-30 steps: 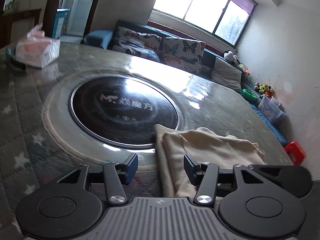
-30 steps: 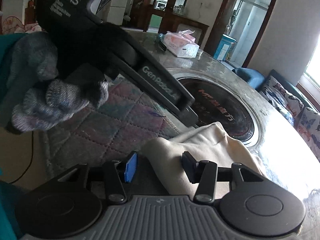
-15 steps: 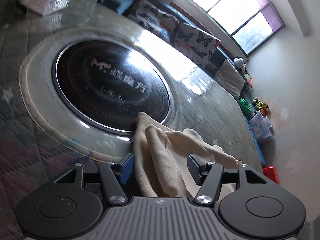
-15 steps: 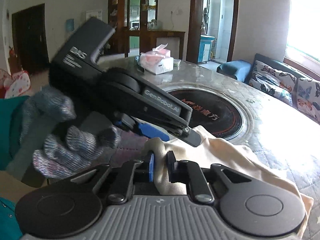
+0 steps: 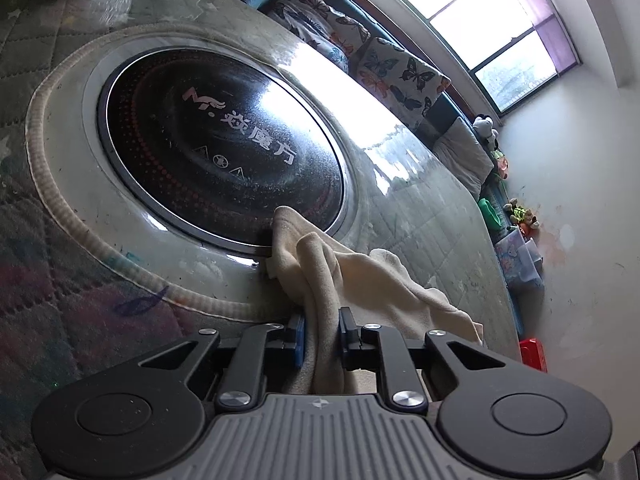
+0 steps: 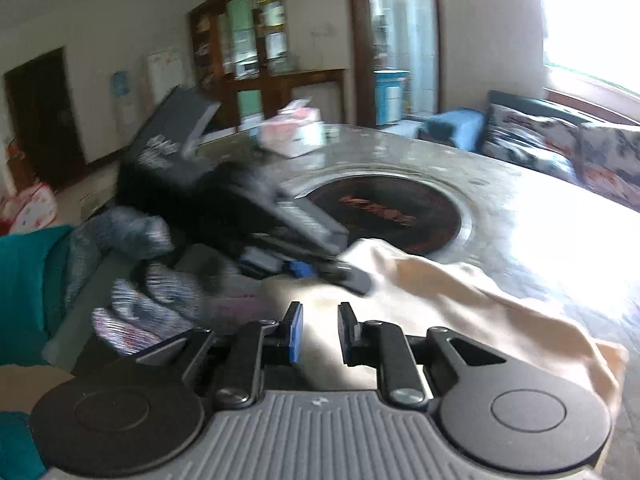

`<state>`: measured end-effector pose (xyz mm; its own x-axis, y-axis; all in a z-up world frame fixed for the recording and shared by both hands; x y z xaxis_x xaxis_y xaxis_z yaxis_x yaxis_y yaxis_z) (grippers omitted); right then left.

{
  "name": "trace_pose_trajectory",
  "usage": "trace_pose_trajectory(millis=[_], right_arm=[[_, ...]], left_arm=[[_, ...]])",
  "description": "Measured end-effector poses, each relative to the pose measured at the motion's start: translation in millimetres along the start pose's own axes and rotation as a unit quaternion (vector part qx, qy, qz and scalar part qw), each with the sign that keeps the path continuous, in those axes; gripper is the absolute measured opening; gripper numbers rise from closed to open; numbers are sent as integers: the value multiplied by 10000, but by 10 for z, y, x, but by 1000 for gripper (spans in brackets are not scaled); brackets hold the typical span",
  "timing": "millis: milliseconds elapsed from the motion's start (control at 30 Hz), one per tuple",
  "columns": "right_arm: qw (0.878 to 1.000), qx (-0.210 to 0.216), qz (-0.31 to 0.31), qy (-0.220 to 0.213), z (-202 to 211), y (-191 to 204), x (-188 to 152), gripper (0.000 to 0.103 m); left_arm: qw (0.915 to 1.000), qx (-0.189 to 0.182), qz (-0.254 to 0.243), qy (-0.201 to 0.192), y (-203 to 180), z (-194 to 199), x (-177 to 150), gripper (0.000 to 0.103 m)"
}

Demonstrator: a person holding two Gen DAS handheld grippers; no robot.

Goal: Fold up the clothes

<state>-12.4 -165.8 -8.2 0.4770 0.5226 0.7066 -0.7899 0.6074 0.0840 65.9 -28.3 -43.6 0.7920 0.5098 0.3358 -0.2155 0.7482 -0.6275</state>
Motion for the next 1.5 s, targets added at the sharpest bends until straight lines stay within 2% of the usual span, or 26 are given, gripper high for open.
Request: trace_pose_trajectory(millis=[167, 267, 367, 533, 733, 833, 933, 1000, 1067, 1133, 1300, 1500], right_arm=[[9943, -788, -720, 51, 135, -689, -162, 24], [9846, -1276, -1194, 68, 192, -1162, -304, 35], [9728, -1613, -1661, 66, 242, -1534, -453, 40], [9595, -1594, -2323, 30, 146, -1883, -641, 52], [9475, -1255, -2934, -217, 210, -1992, -728, 54], [9406, -1259, -3139, -289, 290, -2063, -780, 51], [9449, -1288, -3003, -212, 261, -2048, -790, 51], [9487, -1277, -2890, -157, 227, -2004, -772, 43], [9501, -1253, -2852, -137, 199, -1963, -743, 25], [9498, -1184, -2891, -165, 176, -1918, -707, 16], [9487, -1144, -2921, -387, 300, -1859, -640, 12], [9486, -1211, -2815, -785, 582, -1815, -529, 10]], left_arm=[[10000, 36, -72, -18, -10, 11, -11, 18], [9999, 59, -98, -17, -10, 11, -12, 18], [9999, 82, -129, -15, -16, 8, -13, 18], [9997, 125, -198, -3, -39, -6, -12, 19], [9995, 157, -260, 24, -35, -10, -7, 20], [9993, 179, -313, 19, -43, -14, -9, 20], [9991, 210, -380, 7, -55, -16, -13, 20], [9989, 224, -413, -1, -58, -17, -15, 20], [9986, 261, -466, -12, -67, -12, -17, 18], [9980, 316, -540, -26, -81, -4, -19, 18], [9962, 363, -779, -122, -184, 63, 4, 17], [9919, 278, -1211, -275, -524, 128, 60, 15]])
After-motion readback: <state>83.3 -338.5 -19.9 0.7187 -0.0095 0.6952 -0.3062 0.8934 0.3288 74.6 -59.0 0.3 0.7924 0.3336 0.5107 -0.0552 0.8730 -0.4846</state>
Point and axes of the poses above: each gripper's, at about its wrist camera, not at the fingertips, and z roughly against the way its jaws point, y to its left, x to its top, the point moved 10 cm from there along -z, roughly the way its jaws point, and after that the axes turned 9 degrees about y, right-handed, at the moved point
